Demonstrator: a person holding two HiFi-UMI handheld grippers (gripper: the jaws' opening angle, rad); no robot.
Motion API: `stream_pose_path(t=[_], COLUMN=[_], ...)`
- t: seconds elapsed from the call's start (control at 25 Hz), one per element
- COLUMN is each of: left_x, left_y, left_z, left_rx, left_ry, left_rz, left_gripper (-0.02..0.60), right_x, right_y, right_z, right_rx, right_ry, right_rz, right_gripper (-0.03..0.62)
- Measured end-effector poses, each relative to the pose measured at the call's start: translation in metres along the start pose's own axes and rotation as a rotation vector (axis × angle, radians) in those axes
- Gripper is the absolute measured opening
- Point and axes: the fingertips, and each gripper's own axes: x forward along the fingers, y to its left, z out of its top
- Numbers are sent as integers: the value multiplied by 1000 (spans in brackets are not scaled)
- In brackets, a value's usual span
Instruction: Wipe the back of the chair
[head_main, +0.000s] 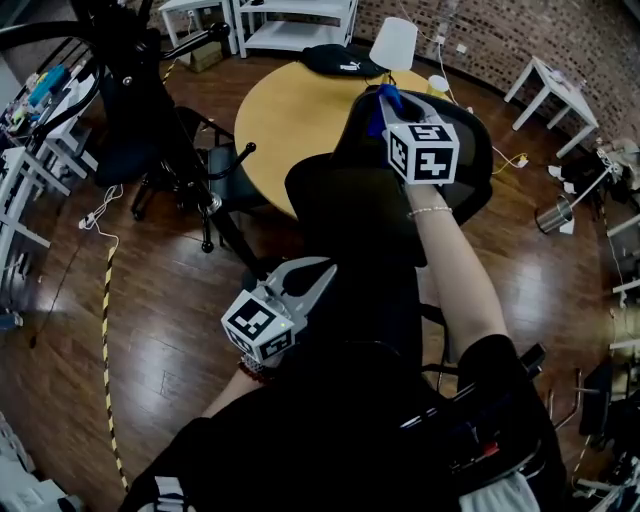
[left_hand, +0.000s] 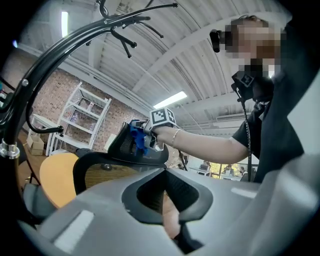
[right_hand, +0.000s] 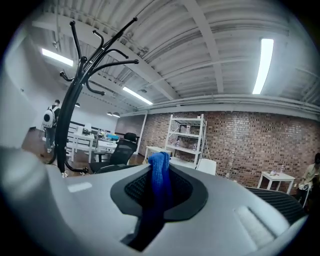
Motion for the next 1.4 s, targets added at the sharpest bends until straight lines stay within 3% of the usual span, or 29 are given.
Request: stream_pose_path(t=[0.32,0.52,0.72,0.96,1.16,1.4], left_x=[-14,-19,-28,-21,-21,-26], left_y=[17,17,31,31,28,31], left_z=[3,1,-4,-7,-11,-16], left_rx=[-32,1,-21,-20,-12,-21], left_ry=[-13,6,19,12,22,22], left_rz=[49,44,75,57,65,100], left_gripper=[6,6,6,6,6,6], right_x=[0,-32,-100,-172,-161,-121], right_y=[42,49,-10,-105,-152,-149], right_z=[15,22,-20,-38,-51,-54], right_rx=[79,112,127,86,-44,-193], right_ry=[-58,-210,-230,-250,-130,-50], right_rz=[85,250,81,-214,-374,-505], right_gripper=[40,41,41,41,41,41])
